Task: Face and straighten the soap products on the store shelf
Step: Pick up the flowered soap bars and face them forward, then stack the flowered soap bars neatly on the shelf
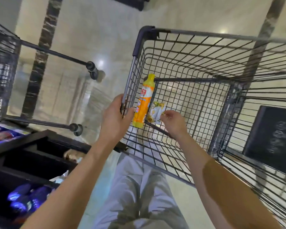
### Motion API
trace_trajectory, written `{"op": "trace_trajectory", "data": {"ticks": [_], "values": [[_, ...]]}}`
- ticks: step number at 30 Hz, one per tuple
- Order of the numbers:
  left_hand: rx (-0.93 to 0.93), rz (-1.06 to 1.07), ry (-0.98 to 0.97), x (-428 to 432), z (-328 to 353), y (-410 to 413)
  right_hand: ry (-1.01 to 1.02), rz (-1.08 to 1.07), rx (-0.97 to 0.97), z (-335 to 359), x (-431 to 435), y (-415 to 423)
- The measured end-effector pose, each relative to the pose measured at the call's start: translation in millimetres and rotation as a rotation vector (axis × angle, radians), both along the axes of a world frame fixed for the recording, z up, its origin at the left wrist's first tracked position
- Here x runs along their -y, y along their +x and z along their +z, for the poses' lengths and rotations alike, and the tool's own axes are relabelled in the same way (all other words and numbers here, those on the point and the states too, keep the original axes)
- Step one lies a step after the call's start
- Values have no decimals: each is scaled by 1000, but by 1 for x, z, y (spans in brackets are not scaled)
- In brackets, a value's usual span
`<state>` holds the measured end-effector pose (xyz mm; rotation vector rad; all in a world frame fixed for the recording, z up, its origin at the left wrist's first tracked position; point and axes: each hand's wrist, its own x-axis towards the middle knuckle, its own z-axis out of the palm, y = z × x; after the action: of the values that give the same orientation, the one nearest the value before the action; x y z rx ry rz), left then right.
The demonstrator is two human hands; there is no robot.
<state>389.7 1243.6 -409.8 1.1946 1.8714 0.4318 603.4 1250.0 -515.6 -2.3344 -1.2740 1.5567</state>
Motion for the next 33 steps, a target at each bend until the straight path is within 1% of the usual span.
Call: {"op": "trace_trajectory", "data": {"ticks": [3, 6, 10, 12, 14, 17, 20, 21, 23, 28, 30, 33], "values": [[-73, 10, -24, 13, 25, -10, 163, 370, 57, 52, -9, -6], [-181, 31, -48, 36, 61, -26, 314, 685, 96, 116, -21, -23], [-334, 81, -23, 85, 113, -38, 589, 1122, 147, 189, -25, -55], [-396, 161, 6, 119, 134, -37, 693, 1316, 117, 218, -19, -74], [-440, 277, 11, 162, 151, -35, 782, 1491, 38, 241, -4, -94], [-512, 500, 5, 235, 169, -28, 896, 1747, -18, 267, 27, -128], [-602, 742, -2, 308, 179, -20, 1000, 1930, -145, 285, 73, -163], [-607, 833, 11, 338, 186, -14, 1011, 1997, -207, 290, 96, -176], [-591, 930, 34, 377, 193, -5, 1022, 2083, -291, 296, 130, -193], [-657, 1188, -103, 491, 205, 25, 1213, 2273, -496, 319, 251, -233], [-711, 1303, -129, 540, 205, 42, 1238, 2331, -602, 328, 306, -244], [-715, 1478, -207, 609, 209, 68, 1250, 2421, -725, 334, 391, -253]]}}
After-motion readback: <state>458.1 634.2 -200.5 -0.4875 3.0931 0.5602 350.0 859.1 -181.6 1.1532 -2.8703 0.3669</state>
